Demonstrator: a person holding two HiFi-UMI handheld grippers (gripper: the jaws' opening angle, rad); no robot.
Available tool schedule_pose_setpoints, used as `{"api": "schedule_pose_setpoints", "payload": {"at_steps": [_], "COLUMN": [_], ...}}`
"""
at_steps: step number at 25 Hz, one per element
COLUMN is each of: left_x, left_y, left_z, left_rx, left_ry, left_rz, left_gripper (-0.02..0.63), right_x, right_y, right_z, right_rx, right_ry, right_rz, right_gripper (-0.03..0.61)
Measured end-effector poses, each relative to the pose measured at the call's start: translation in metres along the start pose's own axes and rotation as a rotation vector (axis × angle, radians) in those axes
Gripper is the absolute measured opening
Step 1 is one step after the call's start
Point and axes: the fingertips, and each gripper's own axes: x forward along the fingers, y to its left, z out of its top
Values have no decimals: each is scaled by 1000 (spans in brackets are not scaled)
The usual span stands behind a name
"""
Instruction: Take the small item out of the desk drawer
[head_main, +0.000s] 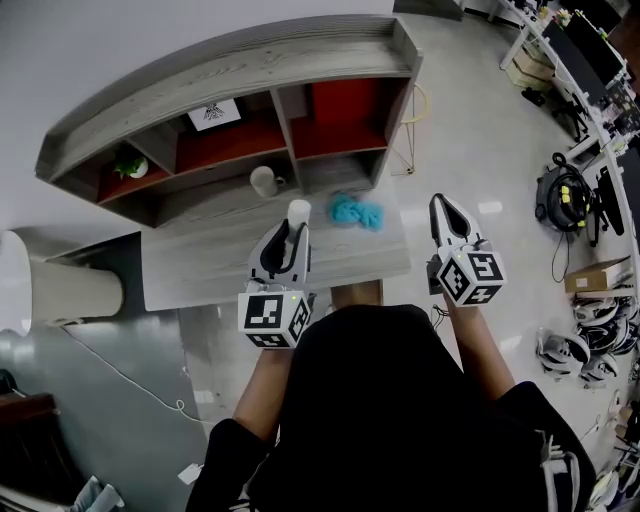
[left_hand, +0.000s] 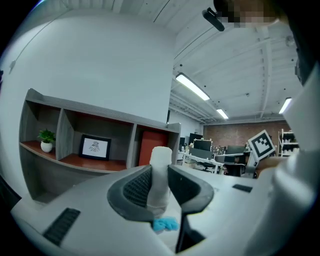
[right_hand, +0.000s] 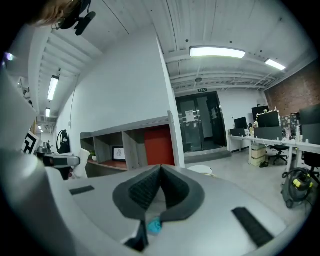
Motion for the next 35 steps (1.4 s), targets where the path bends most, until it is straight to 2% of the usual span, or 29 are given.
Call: {"api": "schedule_pose_setpoints", "payload": {"at_steps": [10, 16, 21, 35], "left_x": [-7, -5, -6, -16], "left_y": [15, 17, 8, -10], "left_z": [-10, -21, -26, -35], "left_rx": [-1, -12, -8, -16], "left_ry": [10, 19, 33, 55], "left_rz": [60, 69, 57, 87], "left_gripper": [100, 100, 100, 100], "right_x": [0, 11, 8, -10], "right_y": [-7, 7, 9, 2], "right_z": [-28, -29, -30, -34], "right_rx": [10, -69, -62, -91], "right_ry": [63, 72, 76, 68], "right_rz": [-36, 15, 41, 59], "right_gripper": [0, 0, 0, 0]}}
